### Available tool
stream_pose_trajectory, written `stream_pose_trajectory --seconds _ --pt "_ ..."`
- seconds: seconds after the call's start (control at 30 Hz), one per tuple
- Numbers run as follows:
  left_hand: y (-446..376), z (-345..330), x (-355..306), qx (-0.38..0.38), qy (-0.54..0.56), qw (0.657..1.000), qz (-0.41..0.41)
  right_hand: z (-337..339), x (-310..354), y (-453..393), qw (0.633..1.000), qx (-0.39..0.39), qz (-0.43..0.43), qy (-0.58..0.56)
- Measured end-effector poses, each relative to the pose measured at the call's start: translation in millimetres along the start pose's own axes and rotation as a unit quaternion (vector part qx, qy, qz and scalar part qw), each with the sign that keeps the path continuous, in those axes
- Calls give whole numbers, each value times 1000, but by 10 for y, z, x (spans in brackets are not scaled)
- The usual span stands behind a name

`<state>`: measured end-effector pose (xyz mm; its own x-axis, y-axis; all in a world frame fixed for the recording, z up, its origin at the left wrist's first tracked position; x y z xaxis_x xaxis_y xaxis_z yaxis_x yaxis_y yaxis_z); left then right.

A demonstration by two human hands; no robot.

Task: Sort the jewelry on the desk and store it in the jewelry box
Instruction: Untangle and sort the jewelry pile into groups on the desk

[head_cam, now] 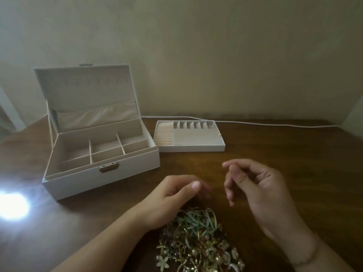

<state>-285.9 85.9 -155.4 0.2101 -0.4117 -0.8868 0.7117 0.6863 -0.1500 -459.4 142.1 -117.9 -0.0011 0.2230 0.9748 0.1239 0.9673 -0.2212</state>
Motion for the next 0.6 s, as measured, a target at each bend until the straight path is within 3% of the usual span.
stream_pose_trajectory --seconds 0.07,0.17,0.23,0.3,0.37,0.47,0.53,0.6 --pt "33 49 -49 61 -82 995 -3 10 10 -23 1000 22 -14 8" --pt "99 172 -119 109 -243 963 -34 -20 -19 16 958 165 -8 236" --pt "122 206 -163 109 -275 954 -39 -65 -94 66 909 230 -53 342" --pt "124 199 -194 105 -272 956 -44 -115 -91 76 896 238 -49 371" --pt "121 200 -174 93 -244 965 -31 -68 -38 34 935 196 -10 295" --pt "124 227 -152 68 -137 988 3 104 0 0 988 144 4 63" --pt "131 201 -143 91 -103 990 25 119 -22 3 981 161 -2 -107" --pt "124 146 -116 120 -172 977 29 82 -17 -9 964 143 -13 -224"
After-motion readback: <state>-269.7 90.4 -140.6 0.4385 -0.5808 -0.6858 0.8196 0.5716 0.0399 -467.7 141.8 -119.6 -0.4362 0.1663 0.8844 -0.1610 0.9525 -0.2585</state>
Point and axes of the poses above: each hand's wrist, its own y-axis away from the middle knuckle, its own z-axis out of the back of the hand, x = y × z, the point moved 4 cm from there along -y, towards the middle knuckle, and after that the axes turned 3 degrees about -y, right-handed, at the moved point
